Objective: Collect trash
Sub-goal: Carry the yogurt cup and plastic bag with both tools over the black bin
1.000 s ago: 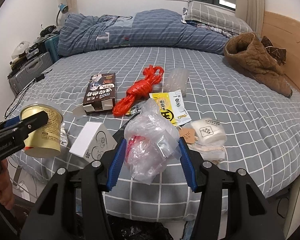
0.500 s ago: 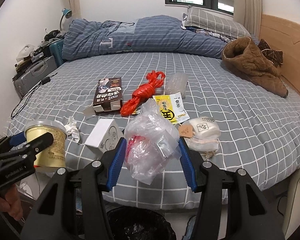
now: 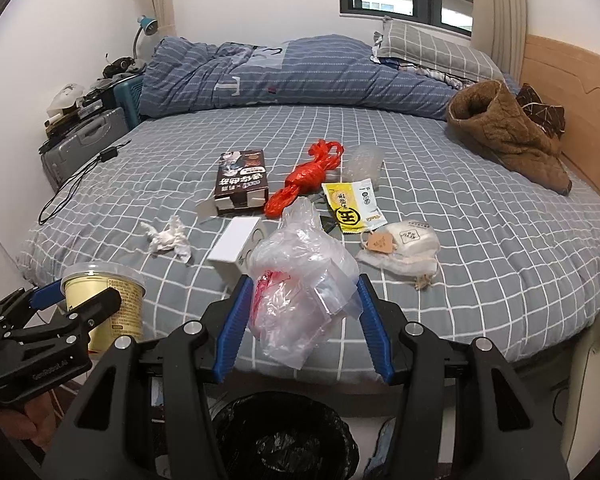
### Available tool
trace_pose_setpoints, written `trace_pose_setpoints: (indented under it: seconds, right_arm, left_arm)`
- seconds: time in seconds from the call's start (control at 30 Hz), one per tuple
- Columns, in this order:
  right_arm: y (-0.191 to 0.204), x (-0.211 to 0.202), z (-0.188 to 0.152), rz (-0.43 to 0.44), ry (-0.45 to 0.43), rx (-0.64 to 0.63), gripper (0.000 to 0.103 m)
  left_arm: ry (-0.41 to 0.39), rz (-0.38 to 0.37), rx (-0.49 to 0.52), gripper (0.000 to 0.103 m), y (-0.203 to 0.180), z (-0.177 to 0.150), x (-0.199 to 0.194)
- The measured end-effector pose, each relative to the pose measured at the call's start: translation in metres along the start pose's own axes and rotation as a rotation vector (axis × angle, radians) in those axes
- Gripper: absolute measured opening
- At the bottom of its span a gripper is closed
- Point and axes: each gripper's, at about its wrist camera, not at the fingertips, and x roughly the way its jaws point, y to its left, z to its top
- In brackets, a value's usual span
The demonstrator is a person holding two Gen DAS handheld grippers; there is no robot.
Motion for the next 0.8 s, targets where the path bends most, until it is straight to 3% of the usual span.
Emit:
trace_pose_setpoints:
  seconds: [0.43,0.8]
  right_arm:
    - [0.012,-0.040,-0.026,0.009,0.012,-0.007,0.050]
    - [0.012,-0.044,-0.060,0.015,0.075,-0.009,0.050]
  left_arm:
    - [0.014,0.005,-0.011,0.080,0.005,-0.029,-0.037]
    - [0.063,0.009,-0.004,0.080,0.003,-0.060,-0.043]
